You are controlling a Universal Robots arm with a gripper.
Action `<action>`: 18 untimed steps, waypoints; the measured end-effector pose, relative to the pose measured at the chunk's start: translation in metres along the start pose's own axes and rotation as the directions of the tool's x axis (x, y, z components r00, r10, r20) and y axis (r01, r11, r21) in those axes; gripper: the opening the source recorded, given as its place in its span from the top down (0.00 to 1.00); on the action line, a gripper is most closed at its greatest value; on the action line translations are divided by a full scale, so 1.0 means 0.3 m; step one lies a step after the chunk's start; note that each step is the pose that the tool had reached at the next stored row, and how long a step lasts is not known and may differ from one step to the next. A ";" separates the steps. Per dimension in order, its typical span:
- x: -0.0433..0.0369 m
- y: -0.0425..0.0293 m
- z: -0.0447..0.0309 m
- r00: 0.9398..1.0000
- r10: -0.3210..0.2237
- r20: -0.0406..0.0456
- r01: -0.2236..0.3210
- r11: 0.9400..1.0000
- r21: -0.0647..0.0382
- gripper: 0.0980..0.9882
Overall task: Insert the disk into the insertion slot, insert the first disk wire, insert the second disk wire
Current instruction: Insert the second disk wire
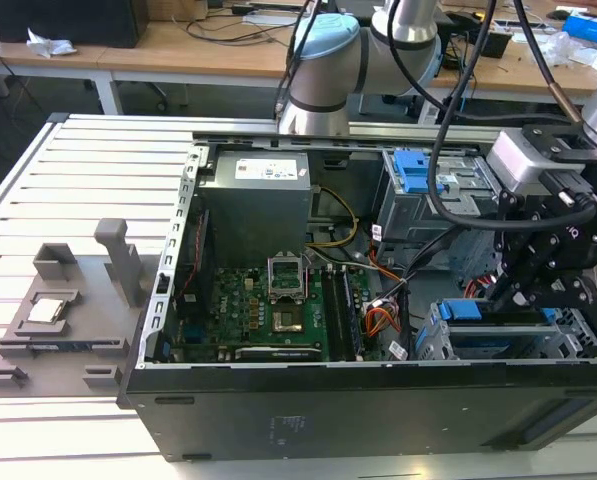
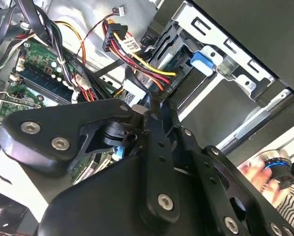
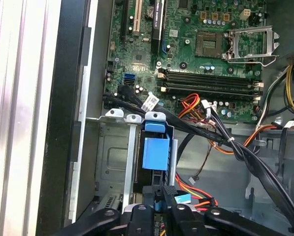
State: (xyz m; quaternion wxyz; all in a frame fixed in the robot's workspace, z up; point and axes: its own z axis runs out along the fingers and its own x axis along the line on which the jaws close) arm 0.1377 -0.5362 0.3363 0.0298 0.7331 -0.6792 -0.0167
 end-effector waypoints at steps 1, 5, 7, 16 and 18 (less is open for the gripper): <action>0.000 0.000 -0.006 1.000 0.000 0.001 0.000 1.000 0.000 0.86; 0.000 0.005 -0.077 1.000 0.000 -0.001 0.000 1.000 0.000 0.86; -0.006 0.006 -0.098 1.000 0.000 -0.002 0.000 1.000 0.000 0.88; -0.014 0.007 -0.126 1.000 0.000 -0.004 0.000 1.000 0.000 0.99; -0.014 0.007 -0.126 1.000 0.000 -0.004 0.000 1.000 0.000 0.99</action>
